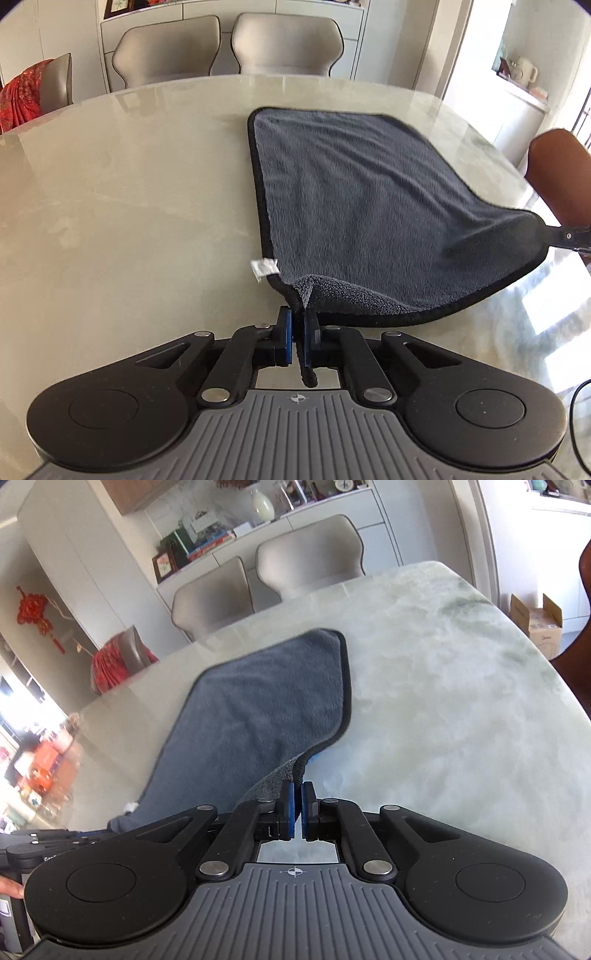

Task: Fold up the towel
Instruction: 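Lift the hem and fold it over onto the opposite edge, release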

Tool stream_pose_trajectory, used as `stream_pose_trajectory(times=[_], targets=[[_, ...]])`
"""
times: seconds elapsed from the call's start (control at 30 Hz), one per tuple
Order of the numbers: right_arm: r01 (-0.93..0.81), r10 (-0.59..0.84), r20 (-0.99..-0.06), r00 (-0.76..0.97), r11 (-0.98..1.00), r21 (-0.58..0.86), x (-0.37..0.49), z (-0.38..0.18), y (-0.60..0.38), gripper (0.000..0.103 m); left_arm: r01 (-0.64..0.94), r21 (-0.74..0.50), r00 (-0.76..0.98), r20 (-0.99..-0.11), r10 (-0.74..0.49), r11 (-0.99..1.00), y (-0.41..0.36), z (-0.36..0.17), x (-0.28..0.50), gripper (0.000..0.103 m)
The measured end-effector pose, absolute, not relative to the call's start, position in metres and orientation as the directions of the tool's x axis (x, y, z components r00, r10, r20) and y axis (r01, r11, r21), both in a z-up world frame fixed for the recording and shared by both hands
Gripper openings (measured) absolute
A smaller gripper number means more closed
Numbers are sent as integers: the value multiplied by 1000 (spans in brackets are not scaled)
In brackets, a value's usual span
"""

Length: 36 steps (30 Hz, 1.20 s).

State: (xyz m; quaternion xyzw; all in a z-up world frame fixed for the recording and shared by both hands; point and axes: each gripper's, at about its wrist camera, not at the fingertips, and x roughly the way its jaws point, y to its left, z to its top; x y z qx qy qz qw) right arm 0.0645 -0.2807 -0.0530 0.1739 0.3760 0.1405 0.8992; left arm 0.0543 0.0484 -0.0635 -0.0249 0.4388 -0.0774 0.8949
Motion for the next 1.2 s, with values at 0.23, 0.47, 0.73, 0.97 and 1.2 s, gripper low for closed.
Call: stream_pose_trajectory(times=[0.23, 0.47, 0.73, 0.97, 1.2], targets=[[-138, 388, -599, 700, 897, 419, 111, -38, -281, 4, 116, -105, 660, -735, -156, 988, 55, -39, 91, 5], [-120, 387, -598, 702, 892, 437, 182, -34, -282, 4, 125, -31, 714, -691, -112, 992, 51, -22, 153, 5], [-69, 359, -636, 683, 899, 433, 261, -50, -276, 4, 114, 25, 718, -693, -65, 993, 43, -31, 230, 5], [-29, 326, -678, 659, 912, 410, 304, -72, -273, 4, 124, 48, 706, -706, -55, 991, 41, -45, 284, 5], [26, 280, -685, 673, 916, 400, 325, -83, -273, 27, 115, 58, 676, -736, -36, 992, 42, -64, 315, 11]])
